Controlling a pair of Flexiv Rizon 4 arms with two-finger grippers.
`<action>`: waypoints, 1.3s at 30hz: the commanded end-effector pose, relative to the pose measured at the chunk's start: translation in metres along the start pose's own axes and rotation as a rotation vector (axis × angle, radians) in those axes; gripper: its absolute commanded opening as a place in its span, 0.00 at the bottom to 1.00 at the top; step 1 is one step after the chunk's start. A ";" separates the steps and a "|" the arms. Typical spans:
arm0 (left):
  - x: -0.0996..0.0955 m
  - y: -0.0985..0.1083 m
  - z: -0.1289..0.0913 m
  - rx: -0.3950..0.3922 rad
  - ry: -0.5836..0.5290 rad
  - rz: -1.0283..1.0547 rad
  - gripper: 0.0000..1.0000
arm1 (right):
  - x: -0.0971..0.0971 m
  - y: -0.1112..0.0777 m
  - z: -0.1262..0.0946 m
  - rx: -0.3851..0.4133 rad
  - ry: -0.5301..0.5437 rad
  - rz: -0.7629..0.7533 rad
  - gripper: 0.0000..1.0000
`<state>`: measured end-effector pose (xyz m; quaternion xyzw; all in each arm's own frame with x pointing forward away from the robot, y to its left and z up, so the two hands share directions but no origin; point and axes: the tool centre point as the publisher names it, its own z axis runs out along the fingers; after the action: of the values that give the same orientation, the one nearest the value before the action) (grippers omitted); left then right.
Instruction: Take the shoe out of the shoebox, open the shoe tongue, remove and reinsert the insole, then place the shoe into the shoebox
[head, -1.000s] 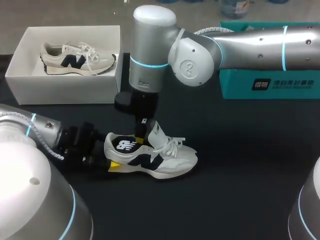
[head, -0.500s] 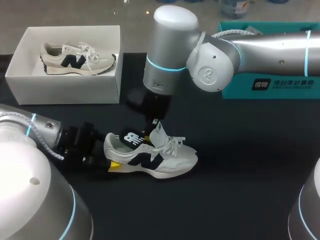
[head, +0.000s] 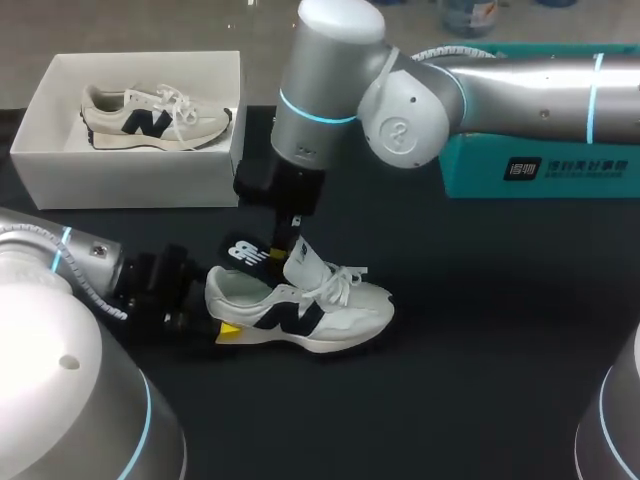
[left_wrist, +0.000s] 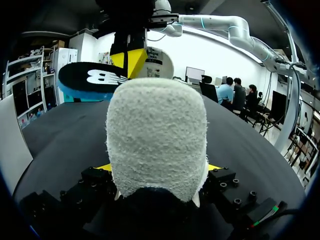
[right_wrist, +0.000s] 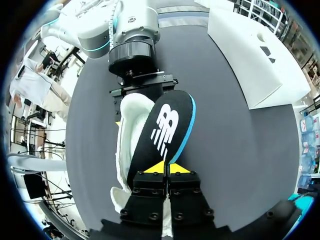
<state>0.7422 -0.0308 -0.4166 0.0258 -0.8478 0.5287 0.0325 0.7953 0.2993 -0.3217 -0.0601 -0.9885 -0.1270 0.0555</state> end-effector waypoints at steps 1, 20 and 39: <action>0.002 -0.001 0.000 0.000 0.000 0.001 0.00 | -0.005 0.015 0.005 -0.021 0.000 -0.017 0.00; 0.002 -0.001 0.000 0.000 0.000 0.001 0.00 | 0.004 0.021 0.010 -0.095 -0.007 -0.033 0.54; 0.002 -0.001 0.000 0.000 0.000 0.001 0.00 | 0.016 0.004 0.021 -0.101 0.040 0.016 0.42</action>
<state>0.7416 -0.0312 -0.4167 0.0252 -0.8477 0.5289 0.0328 0.7797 0.3127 -0.3388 -0.0670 -0.9792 -0.1770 0.0738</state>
